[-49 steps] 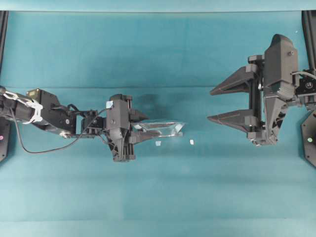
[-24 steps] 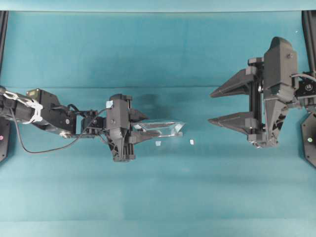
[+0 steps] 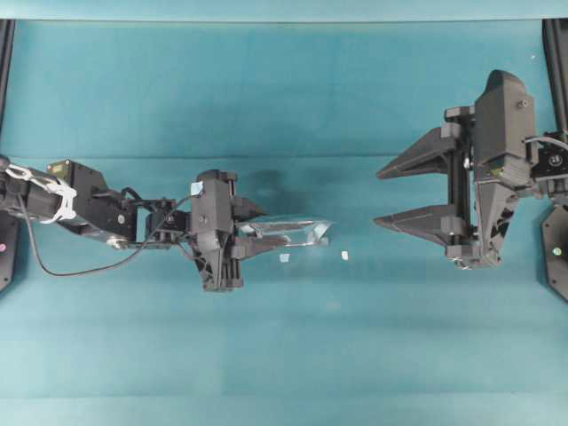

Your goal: Hand over the silver zip bag and make it stand upright.

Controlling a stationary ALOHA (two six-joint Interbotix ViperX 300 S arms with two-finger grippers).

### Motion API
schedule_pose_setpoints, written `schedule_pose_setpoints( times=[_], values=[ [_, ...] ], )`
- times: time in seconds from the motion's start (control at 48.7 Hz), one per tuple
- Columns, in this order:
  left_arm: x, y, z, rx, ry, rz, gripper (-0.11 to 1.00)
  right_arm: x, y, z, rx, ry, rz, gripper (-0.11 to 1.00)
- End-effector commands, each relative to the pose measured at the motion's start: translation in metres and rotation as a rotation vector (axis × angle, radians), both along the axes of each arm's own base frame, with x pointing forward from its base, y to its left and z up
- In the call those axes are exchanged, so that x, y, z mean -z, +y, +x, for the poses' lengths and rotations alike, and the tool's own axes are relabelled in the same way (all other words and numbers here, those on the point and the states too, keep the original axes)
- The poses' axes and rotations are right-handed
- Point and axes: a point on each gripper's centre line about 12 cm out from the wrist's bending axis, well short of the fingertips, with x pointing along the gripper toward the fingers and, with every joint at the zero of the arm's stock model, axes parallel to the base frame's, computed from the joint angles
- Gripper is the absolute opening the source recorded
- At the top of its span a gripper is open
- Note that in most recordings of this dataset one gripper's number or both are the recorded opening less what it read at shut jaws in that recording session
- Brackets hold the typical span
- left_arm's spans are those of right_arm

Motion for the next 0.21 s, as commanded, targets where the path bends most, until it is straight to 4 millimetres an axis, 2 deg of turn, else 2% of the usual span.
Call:
schedule_pose_setpoints(
  times=[0.0,0.185],
  values=[
    [-0.0043,-0.0056,0.0008,0.017,-0.009,0.003,0.22,-0.0052,0.0009,0.0011,0.003,-0.023,0.012,0.82],
    [-0.0041,-0.0056,-0.0001,0.014,-0.002,-0.002,0.22,-0.004,0.0009,0.0008,0.003,-0.02,0.013,0.82]
  ],
)
